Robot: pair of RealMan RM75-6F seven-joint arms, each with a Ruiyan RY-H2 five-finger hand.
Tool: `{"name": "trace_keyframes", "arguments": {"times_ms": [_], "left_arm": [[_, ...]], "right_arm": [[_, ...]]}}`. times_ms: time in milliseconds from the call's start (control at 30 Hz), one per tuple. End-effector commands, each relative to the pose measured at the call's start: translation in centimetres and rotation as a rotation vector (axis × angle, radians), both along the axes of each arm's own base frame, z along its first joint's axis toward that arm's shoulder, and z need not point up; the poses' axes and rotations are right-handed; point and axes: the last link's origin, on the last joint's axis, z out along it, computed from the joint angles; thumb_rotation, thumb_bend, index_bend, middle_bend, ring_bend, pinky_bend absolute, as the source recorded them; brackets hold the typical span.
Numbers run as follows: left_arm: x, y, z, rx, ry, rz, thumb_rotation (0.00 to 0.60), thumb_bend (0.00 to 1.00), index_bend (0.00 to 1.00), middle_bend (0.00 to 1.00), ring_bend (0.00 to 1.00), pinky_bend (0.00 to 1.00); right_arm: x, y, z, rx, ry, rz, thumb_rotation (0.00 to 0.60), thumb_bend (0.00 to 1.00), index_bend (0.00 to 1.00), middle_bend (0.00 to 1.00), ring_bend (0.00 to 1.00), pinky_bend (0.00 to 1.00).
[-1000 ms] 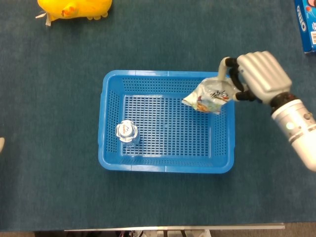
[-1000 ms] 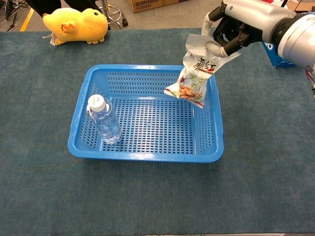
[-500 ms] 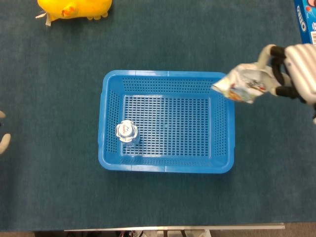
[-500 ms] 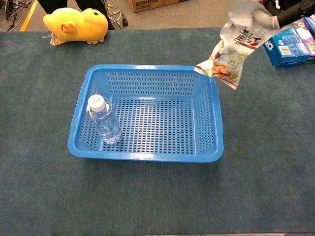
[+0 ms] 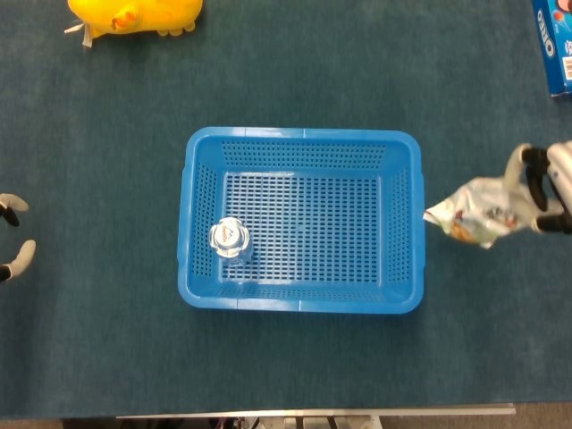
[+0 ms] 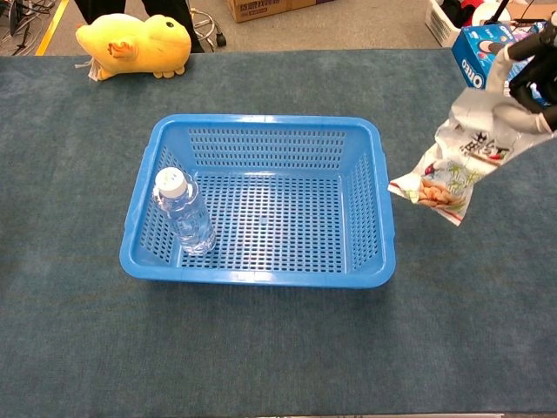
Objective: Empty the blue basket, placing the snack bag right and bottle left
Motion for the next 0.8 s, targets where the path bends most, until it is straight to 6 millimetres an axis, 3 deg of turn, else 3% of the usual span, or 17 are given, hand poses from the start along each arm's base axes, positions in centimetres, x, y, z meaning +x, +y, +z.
{"name": "trace_keyframes", "arguments": {"times_ms": [33,100,267,500,800], "left_arm": [[0.0,0.0,0.0,-0.001,0.001,0.000,0.600,0.26,0.38,0.50,0.27,0.43],[0.1,0.0,-0.1,-0.002,0.000,0.001,0.600,0.26,0.38,0.50,0.27,0.43],[0.2,0.1,-0.1,0.004,-0.007,-0.003,0.600,0.26,0.38,0.49,0.27,0.43],[1.1,0.6,0.0,0.012,-0.014,-0.041,0.600,0.26,0.38,0.46,0.27,0.43],[4.5,1.7,0.7,-0.010,-0.148,-0.135,0.600,0.26,0.38,0.40,0.27,0.43]], "right_arm": [[-1.3,0.9,0.2,0.071,0.058,-0.029,0.600,0.08,0.51,0.55,0.71,0.89],[-1.6,1.2,0.2,0.093,0.078,-0.035,0.600,0.01,0.37,0.47,0.66,0.87],[-1.9,1.2,0.6,0.074,0.067,-0.052,0.600,0.00,0.16,0.31,0.54,0.79],[-2.0,0.3,1.3,-0.035,-0.007,-0.026,0.600,0.00,0.14,0.27,0.39,0.68],[-2.8,-1.7,1.8,-0.196,-0.033,0.032,0.600,0.00,0.15,0.29,0.36,0.63]]}}
